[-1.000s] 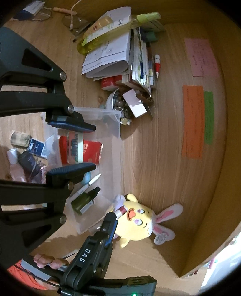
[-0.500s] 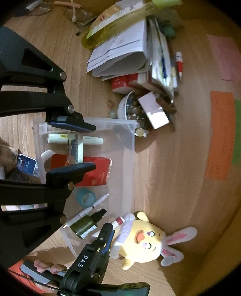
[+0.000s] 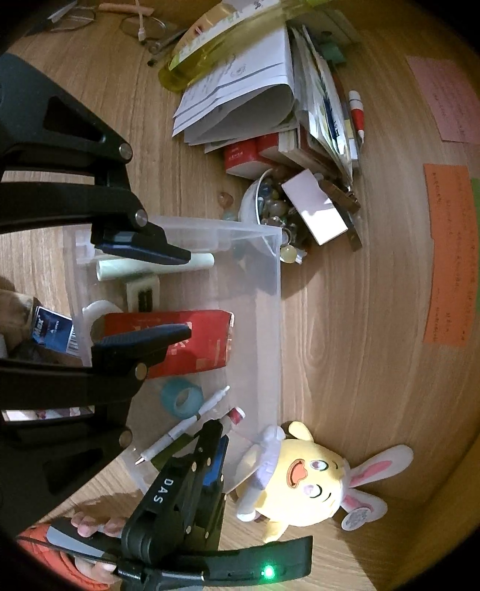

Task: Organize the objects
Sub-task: 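Lower both items into the clear box and open both tools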

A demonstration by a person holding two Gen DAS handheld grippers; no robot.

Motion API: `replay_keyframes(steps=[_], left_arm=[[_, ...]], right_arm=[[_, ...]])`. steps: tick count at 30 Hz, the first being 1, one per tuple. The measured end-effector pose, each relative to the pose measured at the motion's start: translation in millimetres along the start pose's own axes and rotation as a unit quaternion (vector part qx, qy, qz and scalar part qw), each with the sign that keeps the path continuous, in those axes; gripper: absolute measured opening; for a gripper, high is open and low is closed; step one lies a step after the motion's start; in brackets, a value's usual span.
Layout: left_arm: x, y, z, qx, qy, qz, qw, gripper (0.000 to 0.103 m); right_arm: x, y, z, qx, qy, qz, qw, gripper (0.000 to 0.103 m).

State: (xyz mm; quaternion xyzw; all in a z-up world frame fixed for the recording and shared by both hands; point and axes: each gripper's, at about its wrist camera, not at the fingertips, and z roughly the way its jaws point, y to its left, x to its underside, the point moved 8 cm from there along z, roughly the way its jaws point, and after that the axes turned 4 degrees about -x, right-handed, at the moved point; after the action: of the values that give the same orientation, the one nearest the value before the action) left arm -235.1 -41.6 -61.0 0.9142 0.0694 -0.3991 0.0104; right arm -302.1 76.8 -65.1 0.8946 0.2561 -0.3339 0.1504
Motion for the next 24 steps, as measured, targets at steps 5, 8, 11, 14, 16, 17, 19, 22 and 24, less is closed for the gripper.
replay_keyframes(steps=[5,8,11,14,16,17,19,22,24], left_arm=[[0.6,-1.1,-4.4,0.006,-0.002,0.001,1.0000,0.033],[1.9,-2.7,-7.0,0.011,0.001,0.002,0.9999,0.036],[2.3,-4.3,-12.8,0.009,-0.004,0.005,0.9999,0.046],[2.0,-7.2,-21.1,0.013,-0.013,0.009,0.9998,0.055],[1.7,-8.9,-28.1,0.013,-0.019,0.012,0.9997,0.061],[1.7,-9.9,-33.5,0.013,-0.024,0.015,0.9995,0.062],[1.7,-11.4,-41.9,0.011,-0.033,0.019,0.9992,0.069],[3.8,-11.6,-52.6,0.010,-0.043,0.023,0.9988,0.074],[8.0,-11.8,-57.4,0.013,-0.041,0.024,0.9988,0.081]], right_arm=[[2.2,1.6,4.2,0.010,0.004,-0.006,1.000,0.014],[3.8,3.3,6.6,0.009,0.012,-0.008,1.000,0.014],[5.2,4.3,4.9,0.005,0.017,-0.005,1.000,0.016],[4.1,5.7,-2.1,0.005,0.008,-0.003,1.000,0.026],[2.2,7.1,-11.8,0.002,-0.002,-0.002,1.000,0.036],[1.0,8.1,-16.4,0.001,-0.008,-0.002,1.000,0.038],[-0.7,10.5,-29.7,0.001,-0.023,-0.005,1.000,0.044],[-1.3,16.4,-46.1,0.002,-0.040,-0.014,0.999,0.049],[1.5,20.7,-54.7,0.000,-0.044,-0.022,0.999,0.052]])
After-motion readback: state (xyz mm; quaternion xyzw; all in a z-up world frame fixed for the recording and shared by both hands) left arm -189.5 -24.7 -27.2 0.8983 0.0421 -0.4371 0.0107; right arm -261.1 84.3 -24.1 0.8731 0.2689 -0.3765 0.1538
